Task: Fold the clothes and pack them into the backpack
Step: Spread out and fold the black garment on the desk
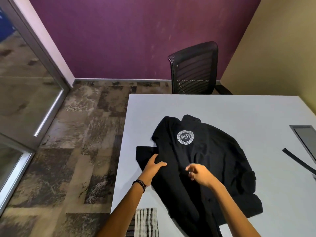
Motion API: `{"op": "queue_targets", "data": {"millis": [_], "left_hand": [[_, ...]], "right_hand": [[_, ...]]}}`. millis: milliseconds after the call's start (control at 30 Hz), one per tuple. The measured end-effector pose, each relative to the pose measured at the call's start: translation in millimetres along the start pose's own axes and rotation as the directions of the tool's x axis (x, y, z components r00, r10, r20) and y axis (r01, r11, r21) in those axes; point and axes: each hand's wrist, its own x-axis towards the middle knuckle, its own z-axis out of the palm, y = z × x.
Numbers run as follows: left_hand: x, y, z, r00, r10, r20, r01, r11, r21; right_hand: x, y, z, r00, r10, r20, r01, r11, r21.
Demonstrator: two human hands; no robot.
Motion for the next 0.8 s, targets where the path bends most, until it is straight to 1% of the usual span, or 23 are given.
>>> {"op": "queue_targets", "data": {"millis": [67,133,233,300,333,400,433,467,500,533,600,633,733,800], "left_hand": [[-7,13,-1,0.999,0.036,0.023,-0.035,0.999,-0.019],[-15,28,0,0.994,0.063,0.088,-0.062,0.998,-0.013],[-27,51,4,0.961,0.079,0.267,-0.120,0.983,0.141],[-36,65,9,0.909,0.073,0.411,-0.197,0.943,0.269],[-40,71,13,0.879,0.070,0.472,-0.246,0.914,0.323],[-50,83,20,0.819,0.043,0.573,-0.329,0.852,0.406],[-55,89,24,0.791,0.020,0.611,-0.361,0.822,0.440],[-61,95,28,0.764,-0.009,0.645,-0.393,0.787,0.476],[-66,100,31,0.738,-0.040,0.673,-0.427,0.745,0.513],[-72,105,34,0.717,-0.072,0.694,-0.459,0.700,0.547],[-85,113,41,0.680,-0.123,0.723,-0.516,0.621,0.590],[-90,116,46,0.664,-0.140,0.735,-0.539,0.590,0.600],[-101,119,59,0.618,-0.174,0.767,-0.599,0.528,0.602],[-105,117,66,0.588,-0.188,0.787,-0.636,0.494,0.593]], "right_hand": [[6,-2,-11,0.982,-0.084,-0.168,0.084,0.996,-0.006],[9,-5,-24,0.948,-0.156,-0.276,0.161,0.987,-0.007],[4,-16,-46,0.887,-0.273,-0.371,0.277,0.960,-0.045],[0,-28,-60,0.848,-0.376,-0.374,0.373,0.924,-0.082],[-2,-35,-66,0.831,-0.438,-0.343,0.421,0.898,-0.126],[-3,-47,-76,0.830,-0.519,-0.207,0.459,0.844,-0.276],[-4,-52,-79,0.840,-0.532,-0.105,0.455,0.798,-0.395],[-3,-55,-81,0.861,-0.509,0.004,0.441,0.742,-0.505],[-5,-58,-83,0.882,-0.459,0.101,0.429,0.698,-0.573],[-6,-59,-85,0.898,-0.402,0.177,0.424,0.686,-0.592],[-13,-60,-87,0.907,-0.314,0.281,0.420,0.730,-0.540],[-18,-61,-87,0.907,-0.284,0.311,0.411,0.759,-0.505],[-23,-61,-84,0.918,-0.213,0.335,0.349,0.836,-0.424],[-24,-60,-78,0.901,-0.201,0.384,0.368,0.823,-0.433]]}}
